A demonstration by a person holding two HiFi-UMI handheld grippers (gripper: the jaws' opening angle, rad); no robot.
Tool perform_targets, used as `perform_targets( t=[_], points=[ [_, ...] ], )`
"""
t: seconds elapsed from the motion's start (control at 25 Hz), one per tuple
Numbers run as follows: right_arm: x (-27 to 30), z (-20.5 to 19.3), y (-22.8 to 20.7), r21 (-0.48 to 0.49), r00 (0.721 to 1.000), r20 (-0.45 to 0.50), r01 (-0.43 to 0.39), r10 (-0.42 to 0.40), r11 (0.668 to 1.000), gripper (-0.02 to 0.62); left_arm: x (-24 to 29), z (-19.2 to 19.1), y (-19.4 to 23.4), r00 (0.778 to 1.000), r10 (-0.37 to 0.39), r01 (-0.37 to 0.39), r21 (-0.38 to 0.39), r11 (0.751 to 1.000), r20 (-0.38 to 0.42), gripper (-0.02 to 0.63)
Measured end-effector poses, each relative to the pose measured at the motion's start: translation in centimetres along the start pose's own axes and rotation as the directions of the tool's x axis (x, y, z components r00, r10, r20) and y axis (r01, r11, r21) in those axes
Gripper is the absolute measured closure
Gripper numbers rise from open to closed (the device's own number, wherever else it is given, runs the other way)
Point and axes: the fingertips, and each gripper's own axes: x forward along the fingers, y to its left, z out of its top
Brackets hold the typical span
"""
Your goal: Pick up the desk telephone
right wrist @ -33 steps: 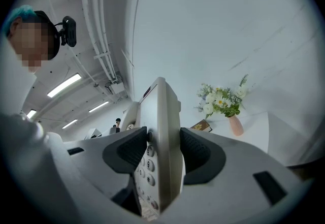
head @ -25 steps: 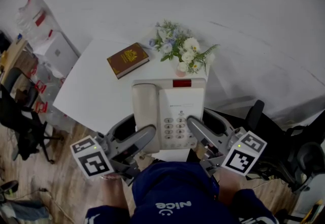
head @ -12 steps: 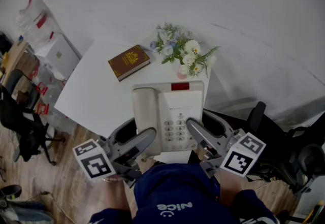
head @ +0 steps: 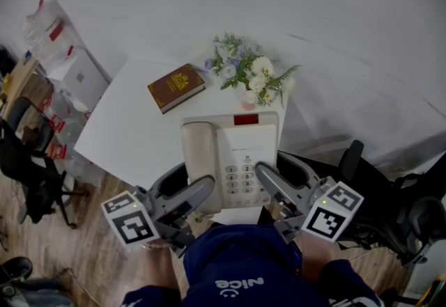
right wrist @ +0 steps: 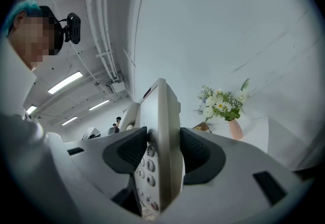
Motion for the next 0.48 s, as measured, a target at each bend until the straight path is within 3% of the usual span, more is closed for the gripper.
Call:
perform_targets(
  t=[0.48],
  points=[
    [0.28,-0.40,-0.15,0.027,1.000,0.006,-0.001,0.001,1.000,0.376,-0.13,0.09,0.32,1.000,0.012,-0.012,0.011,1.000,-0.010,0.229]
  ],
)
